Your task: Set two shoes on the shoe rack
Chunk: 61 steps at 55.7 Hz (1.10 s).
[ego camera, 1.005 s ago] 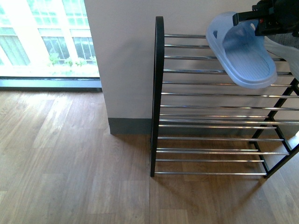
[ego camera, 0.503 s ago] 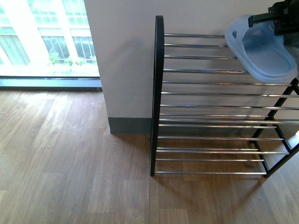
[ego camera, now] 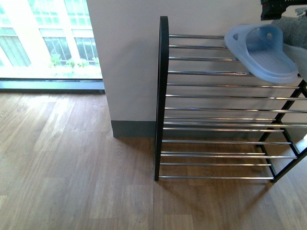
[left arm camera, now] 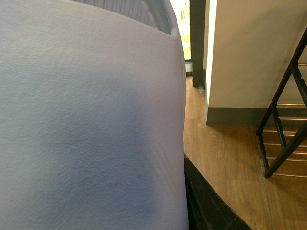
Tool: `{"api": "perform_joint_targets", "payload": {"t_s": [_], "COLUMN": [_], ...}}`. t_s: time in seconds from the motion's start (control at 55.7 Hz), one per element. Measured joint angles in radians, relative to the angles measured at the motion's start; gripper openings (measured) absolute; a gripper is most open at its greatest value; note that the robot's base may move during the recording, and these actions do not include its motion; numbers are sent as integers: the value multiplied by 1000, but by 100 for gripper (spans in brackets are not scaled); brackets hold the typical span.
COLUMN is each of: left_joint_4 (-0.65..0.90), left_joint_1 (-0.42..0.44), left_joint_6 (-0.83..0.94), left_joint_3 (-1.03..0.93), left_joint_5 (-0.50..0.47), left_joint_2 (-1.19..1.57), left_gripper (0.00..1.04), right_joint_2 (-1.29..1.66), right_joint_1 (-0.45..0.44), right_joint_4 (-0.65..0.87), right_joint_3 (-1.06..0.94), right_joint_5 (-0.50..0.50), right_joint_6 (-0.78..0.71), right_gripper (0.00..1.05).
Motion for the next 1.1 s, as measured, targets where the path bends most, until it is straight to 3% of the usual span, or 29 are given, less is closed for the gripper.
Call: {"api": "perform_joint_targets", "payload": {"t_s": [0.197,0.485,0.7,0.862,1.095], "left_joint_4": [0,0,0,0,0], "left_joint_1": [0,0,0,0,0], "left_joint_6": [0,0,0,0,0], "left_joint_3": [0,0,0,0,0], "left_joint_5": [0,0,0,0,0], "left_joint_2": [0,0,0,0,0], "left_gripper": [2,2,2,2,2], "right_joint_2": [-198,-565,-858,-924,-1054], "right_joint_1": [-45,-145,-250,-285,-189], "right_joint_4": [96,380,571,594,609], "right_joint_3": [-195,-589,-888,-964,-1119], "right_joint_5": [-138,-409,-502,-495,-368], "right_joint_6": [26,120,217,252,96], "right_gripper": [96,96,96,96,56]}}
